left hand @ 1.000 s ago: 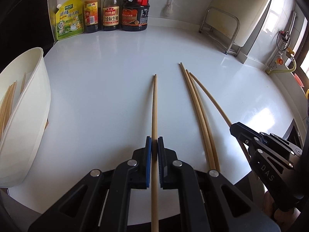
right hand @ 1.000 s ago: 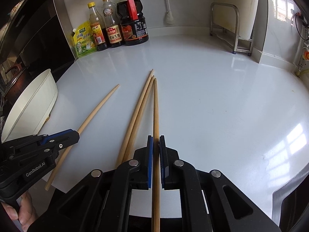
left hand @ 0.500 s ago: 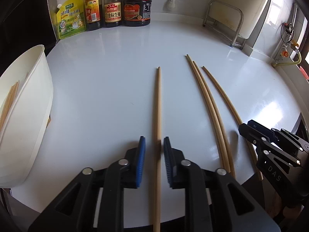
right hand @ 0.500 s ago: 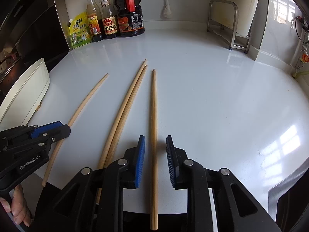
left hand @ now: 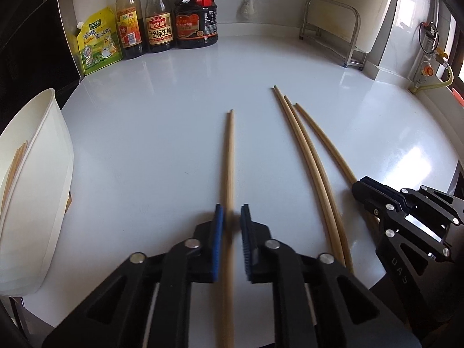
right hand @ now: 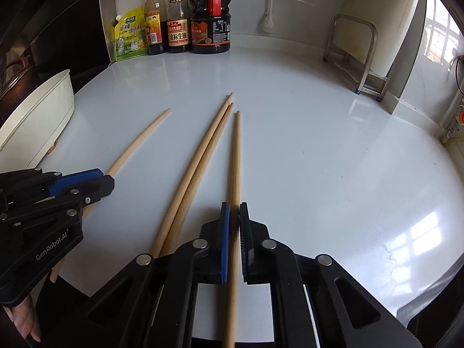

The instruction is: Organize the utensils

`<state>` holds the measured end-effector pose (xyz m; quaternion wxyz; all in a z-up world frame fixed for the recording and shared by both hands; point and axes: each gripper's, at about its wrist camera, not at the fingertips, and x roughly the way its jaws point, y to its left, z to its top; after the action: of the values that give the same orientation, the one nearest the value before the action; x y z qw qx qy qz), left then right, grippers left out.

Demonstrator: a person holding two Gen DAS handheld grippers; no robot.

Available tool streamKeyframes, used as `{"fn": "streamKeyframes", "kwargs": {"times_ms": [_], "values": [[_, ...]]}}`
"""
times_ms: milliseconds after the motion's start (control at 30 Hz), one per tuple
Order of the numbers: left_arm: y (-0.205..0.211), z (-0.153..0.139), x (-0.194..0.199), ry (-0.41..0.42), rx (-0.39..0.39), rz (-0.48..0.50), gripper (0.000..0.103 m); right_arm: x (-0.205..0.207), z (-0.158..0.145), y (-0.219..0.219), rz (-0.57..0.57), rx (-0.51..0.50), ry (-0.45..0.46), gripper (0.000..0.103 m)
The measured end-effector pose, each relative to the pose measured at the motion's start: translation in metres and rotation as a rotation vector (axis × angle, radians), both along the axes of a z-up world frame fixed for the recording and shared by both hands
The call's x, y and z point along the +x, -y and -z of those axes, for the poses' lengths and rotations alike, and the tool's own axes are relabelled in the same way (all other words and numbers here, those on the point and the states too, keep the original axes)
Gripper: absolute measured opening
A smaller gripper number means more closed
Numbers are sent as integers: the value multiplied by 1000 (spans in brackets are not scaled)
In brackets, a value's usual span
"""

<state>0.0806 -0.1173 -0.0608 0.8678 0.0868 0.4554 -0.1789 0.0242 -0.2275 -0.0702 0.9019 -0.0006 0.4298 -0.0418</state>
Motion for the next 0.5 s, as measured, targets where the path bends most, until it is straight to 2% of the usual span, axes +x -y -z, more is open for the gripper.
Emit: {"fn": "streamKeyframes", "kwargs": {"times_ms": [100, 233, 500], "values": [[1, 0, -1, -13, -12, 6, 7, 1, -1, 2, 6, 28, 4, 6], [-4, -2, -1, -48, -49, -1, 7, 0, -3, 13, 33, 120, 12, 6], [-23, -25, -7, -33, -108, -15, 7, -6, -24, 11, 43, 198, 57, 6]]}}
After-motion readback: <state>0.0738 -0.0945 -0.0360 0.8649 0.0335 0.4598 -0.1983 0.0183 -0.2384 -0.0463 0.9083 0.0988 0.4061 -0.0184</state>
